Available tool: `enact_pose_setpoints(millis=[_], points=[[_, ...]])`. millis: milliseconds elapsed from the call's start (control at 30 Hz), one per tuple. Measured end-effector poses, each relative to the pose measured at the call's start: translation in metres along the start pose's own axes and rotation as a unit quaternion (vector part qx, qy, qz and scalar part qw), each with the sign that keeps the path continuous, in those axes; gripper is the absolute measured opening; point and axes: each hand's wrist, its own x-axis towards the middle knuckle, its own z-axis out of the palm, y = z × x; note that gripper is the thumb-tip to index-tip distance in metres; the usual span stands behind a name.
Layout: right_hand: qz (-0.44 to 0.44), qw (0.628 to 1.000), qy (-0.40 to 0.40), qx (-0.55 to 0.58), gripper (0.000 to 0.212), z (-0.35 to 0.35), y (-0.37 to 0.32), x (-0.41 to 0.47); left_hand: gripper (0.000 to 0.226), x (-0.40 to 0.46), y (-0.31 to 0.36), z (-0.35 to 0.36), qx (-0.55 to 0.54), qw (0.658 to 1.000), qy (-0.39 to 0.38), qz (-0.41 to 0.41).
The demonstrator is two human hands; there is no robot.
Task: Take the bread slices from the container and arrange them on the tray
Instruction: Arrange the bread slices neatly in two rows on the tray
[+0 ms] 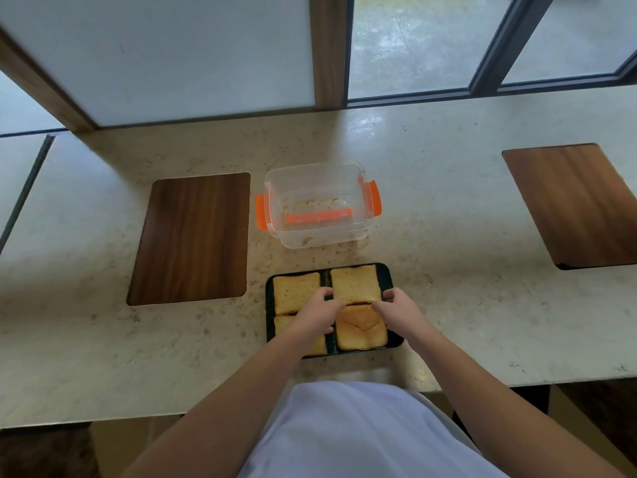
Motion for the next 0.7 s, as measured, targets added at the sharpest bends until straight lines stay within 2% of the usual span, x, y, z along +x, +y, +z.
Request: enact_pose_setpoints(millis=[133,433,700], points=[[-0.004,1.000,-0.015,-0.023,0.066,0.003,-0.008,0.003,0.054,0.000,0.003,0.001,0.008,1.000,0.002,-0.001],[0.009,1.000,-0.012,-0.010,0.066,0.000,-0.007,0.005,0.051,0.005,0.006,0.006,0.027,0.999,-0.019,0.010],[0.015,1.000,-0.004,-0.012,0.063,-0.002,-0.004,0.009,0.050,0.004,0.002,0.014,0.000,1.000,-0.022,0.006]])
